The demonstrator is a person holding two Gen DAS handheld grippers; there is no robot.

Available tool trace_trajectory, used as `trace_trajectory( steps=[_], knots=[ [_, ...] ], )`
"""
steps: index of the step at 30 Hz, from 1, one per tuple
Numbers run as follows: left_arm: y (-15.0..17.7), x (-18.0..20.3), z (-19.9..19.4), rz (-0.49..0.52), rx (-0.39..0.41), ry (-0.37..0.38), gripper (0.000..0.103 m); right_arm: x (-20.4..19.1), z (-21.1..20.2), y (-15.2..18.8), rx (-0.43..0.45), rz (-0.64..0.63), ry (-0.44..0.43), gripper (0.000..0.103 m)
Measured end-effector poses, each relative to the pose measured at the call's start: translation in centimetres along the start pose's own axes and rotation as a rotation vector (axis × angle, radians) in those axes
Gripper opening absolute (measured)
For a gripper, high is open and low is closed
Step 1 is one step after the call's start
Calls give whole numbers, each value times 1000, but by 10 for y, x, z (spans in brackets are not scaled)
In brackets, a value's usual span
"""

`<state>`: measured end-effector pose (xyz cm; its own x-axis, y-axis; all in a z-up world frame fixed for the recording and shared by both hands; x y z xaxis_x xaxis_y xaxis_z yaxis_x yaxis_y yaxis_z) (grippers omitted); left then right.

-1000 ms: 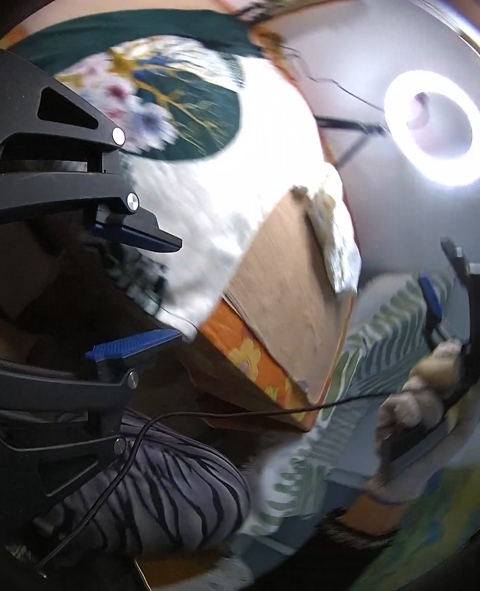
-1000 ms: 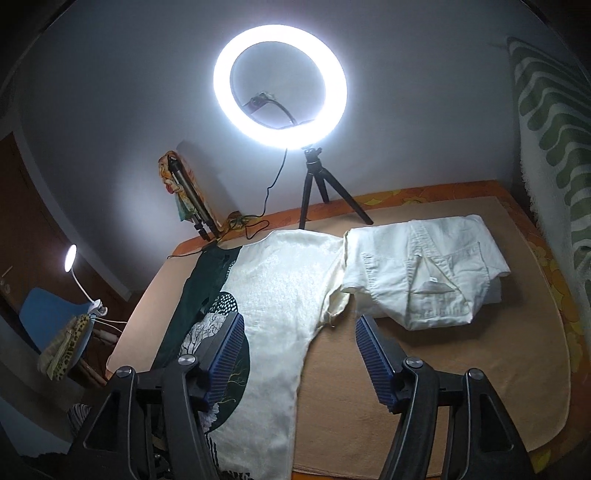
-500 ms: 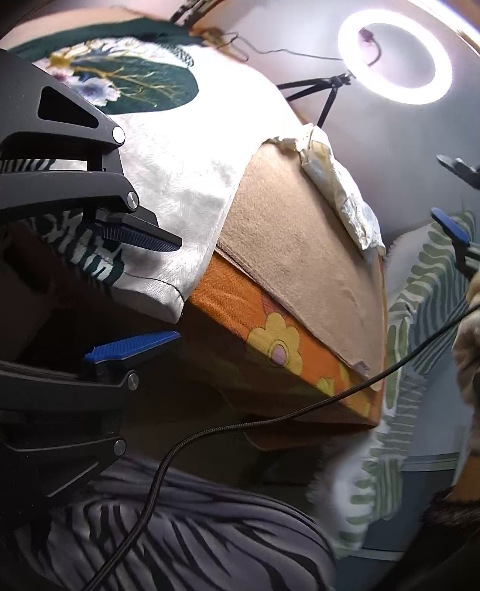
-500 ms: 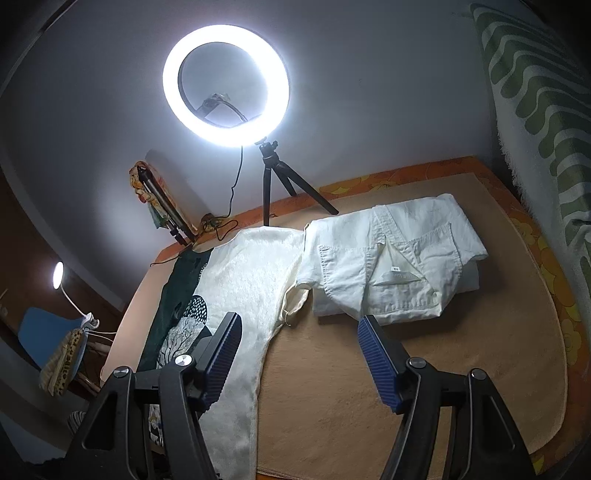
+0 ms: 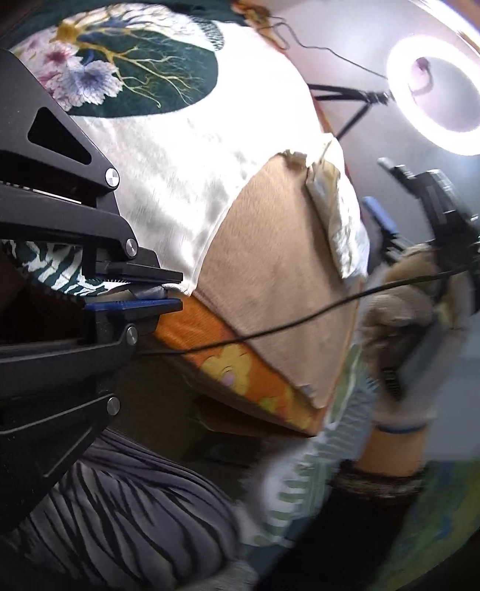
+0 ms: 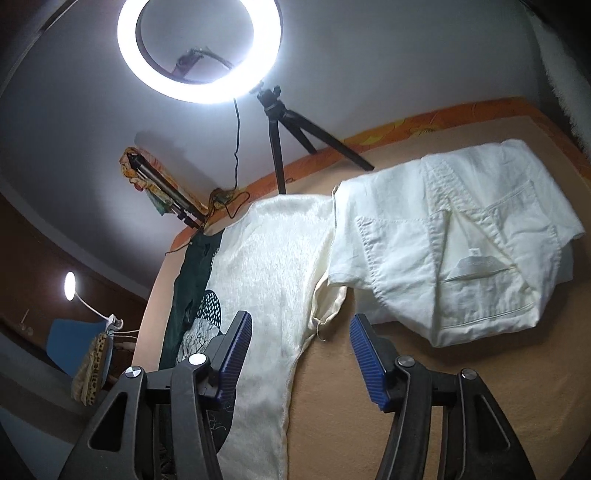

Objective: Fold small clothes
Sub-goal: 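Move both tools to the white side edge and grasp it, then lift the white side with both grippers and fold it toward the green fold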

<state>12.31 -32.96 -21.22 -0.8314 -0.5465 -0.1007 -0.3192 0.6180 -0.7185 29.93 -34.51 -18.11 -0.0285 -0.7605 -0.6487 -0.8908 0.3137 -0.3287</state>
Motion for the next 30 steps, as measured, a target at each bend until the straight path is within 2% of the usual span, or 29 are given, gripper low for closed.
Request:
trace_trajectory(
  steps=[7, 11, 14, 15, 17, 18, 20, 22, 26, 30],
  knots=[
    [-1, -15, -16, -102, 54, 20, 5, 13, 74, 9, -103, 94, 53, 59],
    [-3, -18, -21, -138, 80, 35, 5, 25, 96, 2, -95, 127, 95, 59],
    [-2, -21, -24, -163, 93, 41, 5, 26, 103, -8, -62, 173, 81, 57],
    [-1, -22, -25, -168, 96, 42, 5, 26, 105, -11, -53, 180, 84, 53],
    [2, -25, -27, -184, 102, 46, 4, 25, 111, -14, -57, 197, 94, 33],
    [4, -26, -28, -188, 102, 46, 4, 25, 112, -15, -51, 206, 105, 31],
    [8, -28, -30, -212, 109, 50, 4, 19, 116, -16, -44, 191, 126, 16],
    [13, -31, -32, -234, 116, 49, 4, 8, 117, -18, -23, 139, 168, 7],
    [25, -41, -38, -301, 129, 49, 4, -28, 118, -19, -4, -35, 257, 2],
    [36, -52, -48, -362, 144, 43, 4, -65, 126, -16, -7, -167, 323, 1]
  ],
)
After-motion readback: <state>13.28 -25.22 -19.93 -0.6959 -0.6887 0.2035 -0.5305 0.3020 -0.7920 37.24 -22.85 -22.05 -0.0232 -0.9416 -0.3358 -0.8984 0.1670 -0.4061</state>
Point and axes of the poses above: each gripper's, at about its wrist camera, not at the fingertips, and z roughly the way its jaws point, x to its right, y to its underside, the point moved 10 cm from there along z, roughly the way its jaws point, and after that the axes turned 12 degrees about z, right-handed, at the moved point
